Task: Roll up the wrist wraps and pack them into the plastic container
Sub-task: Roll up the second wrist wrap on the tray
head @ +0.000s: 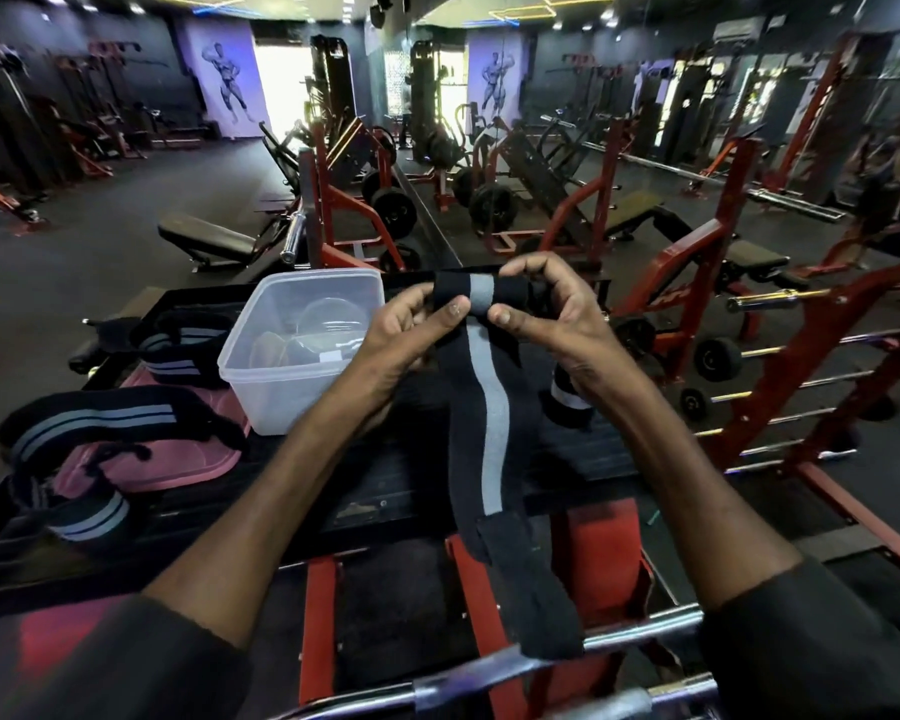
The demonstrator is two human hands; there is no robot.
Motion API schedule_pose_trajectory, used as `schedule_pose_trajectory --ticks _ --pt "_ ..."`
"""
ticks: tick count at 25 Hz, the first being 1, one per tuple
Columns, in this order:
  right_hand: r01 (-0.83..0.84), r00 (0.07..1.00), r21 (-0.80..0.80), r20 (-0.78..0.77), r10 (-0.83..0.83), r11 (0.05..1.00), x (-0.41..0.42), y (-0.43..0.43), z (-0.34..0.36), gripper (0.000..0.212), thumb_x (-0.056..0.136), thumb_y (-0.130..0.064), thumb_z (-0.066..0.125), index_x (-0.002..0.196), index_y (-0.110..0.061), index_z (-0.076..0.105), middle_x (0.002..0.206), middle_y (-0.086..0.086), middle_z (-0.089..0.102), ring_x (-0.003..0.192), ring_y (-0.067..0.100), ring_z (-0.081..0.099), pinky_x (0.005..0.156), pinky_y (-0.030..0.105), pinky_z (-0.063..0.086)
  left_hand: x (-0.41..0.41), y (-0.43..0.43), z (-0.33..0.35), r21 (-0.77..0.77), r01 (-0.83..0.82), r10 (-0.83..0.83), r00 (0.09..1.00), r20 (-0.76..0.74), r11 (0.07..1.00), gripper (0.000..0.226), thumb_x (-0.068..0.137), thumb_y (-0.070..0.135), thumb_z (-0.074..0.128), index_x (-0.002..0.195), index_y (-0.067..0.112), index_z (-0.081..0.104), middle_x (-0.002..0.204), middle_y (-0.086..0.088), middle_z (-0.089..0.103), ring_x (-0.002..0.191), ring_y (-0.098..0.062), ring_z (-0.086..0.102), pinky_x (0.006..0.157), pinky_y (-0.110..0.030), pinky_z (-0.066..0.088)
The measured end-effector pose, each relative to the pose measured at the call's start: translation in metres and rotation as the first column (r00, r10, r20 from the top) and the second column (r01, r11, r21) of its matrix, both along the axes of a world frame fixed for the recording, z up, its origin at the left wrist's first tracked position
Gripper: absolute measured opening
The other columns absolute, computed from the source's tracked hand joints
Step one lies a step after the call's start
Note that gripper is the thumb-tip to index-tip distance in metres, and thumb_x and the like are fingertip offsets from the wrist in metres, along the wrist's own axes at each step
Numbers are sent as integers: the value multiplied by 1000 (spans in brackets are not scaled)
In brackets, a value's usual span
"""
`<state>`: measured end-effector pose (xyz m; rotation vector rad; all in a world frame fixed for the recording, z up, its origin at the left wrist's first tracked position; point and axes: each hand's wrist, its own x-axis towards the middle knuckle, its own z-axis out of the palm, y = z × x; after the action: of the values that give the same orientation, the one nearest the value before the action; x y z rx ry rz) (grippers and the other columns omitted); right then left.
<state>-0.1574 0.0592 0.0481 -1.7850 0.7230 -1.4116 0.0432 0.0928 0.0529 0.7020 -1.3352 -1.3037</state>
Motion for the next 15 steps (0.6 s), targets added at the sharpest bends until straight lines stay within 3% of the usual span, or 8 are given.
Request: schedule_pose_trajectory --ticks 2,5,7,11,13,15 --pt "54 998 47 -21 -53 997 5 -2 -37 35 81 -6 80 109 -12 60 104 2 60 97 12 58 86 36 49 7 -1 -27 86 41 -52 991 121 995 30 101 22 57 130 13 61 120 -8 72 103 -17 71 73 -27 59" --pt "154 978 54 -148 -144 987 10 -5 -80 35 79 -9 81 108 -12 60 102 -6 61 95 7 58 88 33 48 10 -3 -57 203 0 -60 955 290 979 28 101 35 55 124 21 63 108 6 75 88 -4 70 70 -22 55" --pt "182 962 43 -216 -169 982 11 -8 -93 36 78 -10 82 107 -14 60 103 -8 61 96 4 58 91 29 47 10 -3 -67 235 -44 -31 951 307 971 24 101 35 56 120 22 63 96 13 75 80 1 69 63 -17 54" --pt "186 952 75 -259 -161 980 10 -13 -97 41 73 -5 84 101 -20 58 103 0 62 97 9 59 89 26 47 12 -7 -74 216 -71 -1 949 315 974 25 98 28 63 122 20 63 88 16 76 82 6 70 59 -15 53" --pt "125 977 234 -199 -78 964 10 -10 -92 41 73 4 81 100 -19 60 101 3 65 94 13 61 82 28 51 14 -9 -75 214 -85 19 956 293 973 27 95 23 68 121 16 63 91 10 77 84 5 71 59 -15 53" --pt "-43 999 495 34 29 868 12 -4 -76 32 80 6 75 97 -18 65 94 2 69 84 16 65 72 31 53 16 -12 -76 196 -98 40 959 282 976 30 92 20 71 121 13 64 96 5 77 87 0 72 61 -16 54"
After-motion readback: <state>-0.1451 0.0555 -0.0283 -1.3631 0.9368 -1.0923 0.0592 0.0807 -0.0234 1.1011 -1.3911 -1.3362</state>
